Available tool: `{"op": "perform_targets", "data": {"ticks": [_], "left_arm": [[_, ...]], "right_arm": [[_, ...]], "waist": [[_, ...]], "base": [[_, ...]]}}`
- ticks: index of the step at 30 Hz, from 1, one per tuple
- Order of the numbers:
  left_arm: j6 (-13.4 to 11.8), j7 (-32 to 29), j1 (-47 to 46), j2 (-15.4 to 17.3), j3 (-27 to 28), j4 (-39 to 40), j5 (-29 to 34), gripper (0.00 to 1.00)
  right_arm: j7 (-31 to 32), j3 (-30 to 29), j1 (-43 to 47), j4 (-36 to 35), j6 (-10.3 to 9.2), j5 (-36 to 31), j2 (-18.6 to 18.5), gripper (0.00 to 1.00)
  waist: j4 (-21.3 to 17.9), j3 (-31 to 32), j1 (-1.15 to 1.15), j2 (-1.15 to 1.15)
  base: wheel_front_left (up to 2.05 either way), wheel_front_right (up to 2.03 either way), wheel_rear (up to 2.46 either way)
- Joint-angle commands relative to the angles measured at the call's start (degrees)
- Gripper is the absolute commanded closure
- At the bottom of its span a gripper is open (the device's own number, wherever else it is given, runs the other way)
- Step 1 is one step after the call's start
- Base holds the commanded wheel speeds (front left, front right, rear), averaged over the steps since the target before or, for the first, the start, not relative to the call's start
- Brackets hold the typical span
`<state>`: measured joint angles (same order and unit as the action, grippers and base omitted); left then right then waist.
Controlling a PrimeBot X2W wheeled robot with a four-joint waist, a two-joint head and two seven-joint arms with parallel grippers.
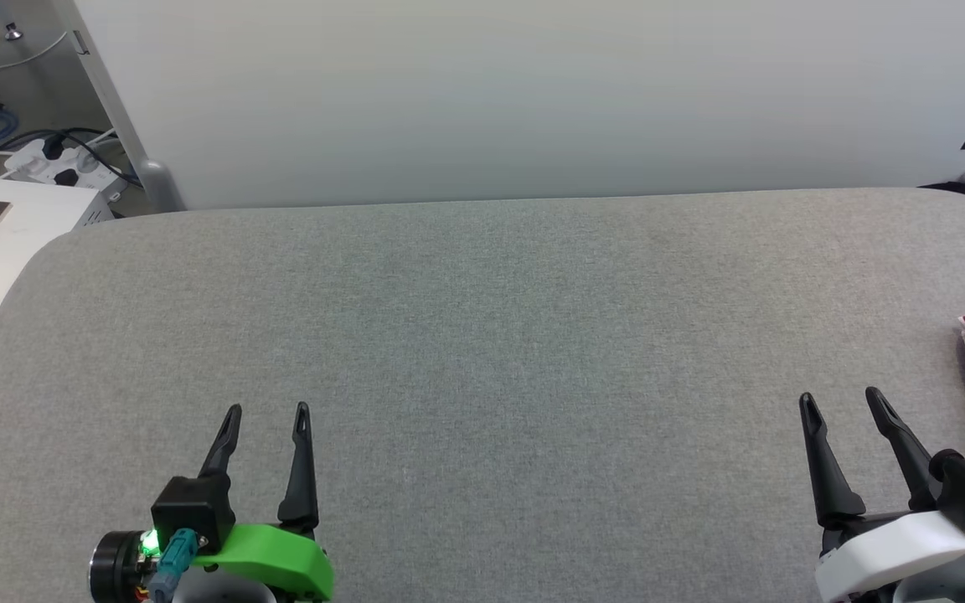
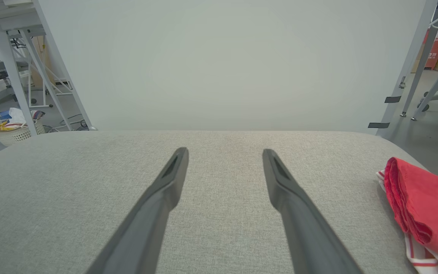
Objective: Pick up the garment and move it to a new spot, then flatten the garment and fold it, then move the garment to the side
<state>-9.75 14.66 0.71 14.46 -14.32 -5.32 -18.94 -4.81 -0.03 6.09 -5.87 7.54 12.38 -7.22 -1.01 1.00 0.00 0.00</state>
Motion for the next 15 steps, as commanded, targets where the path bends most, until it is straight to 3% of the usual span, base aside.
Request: {"op": "perform_targets", "data": {"ticks": [1, 5, 6, 15], "left_arm": [[0.4, 0.3, 0.3, -0.2, 0.2, -0.2, 0.7, 0.0], [0.6, 0.3, 0.1, -0.2, 0.1, -0.4, 0.6, 0.0], [0.4, 0.0, 0.0, 0.0, -0.1, -0.3, 0.0, 1.0], [0.9, -0.9, 0.0, -0.7, 0.7, 0.0, 1.0, 1.0]], "right_arm": [[-0.3, 0.0, 0.1, 0.3, -0.05, 0.3, -0.1, 0.0], [-0.4, 0.0, 0.1, 0.4, -0.05, 0.4, -0.1, 0.0], [0.0, 0.0, 0.0, 0.2, 0.0, 0.1, 0.0, 1.0], [0.3, 0.0, -0.3, 0.5, 0.0, -0.6, 0.2, 1.0]], "waist": [[0.0, 0.0, 0.0, 0.0], [0.2, -0.2, 0.0, 0.0], [0.2, -0.2, 0.0, 0.0], [0.2, -0.2, 0.0, 0.0]], "base": [[0.0, 0.0, 0.0], [0.0, 0.0, 0.0], [0.0, 0.0, 0.0], [0.0, 0.0, 0.0]]}}
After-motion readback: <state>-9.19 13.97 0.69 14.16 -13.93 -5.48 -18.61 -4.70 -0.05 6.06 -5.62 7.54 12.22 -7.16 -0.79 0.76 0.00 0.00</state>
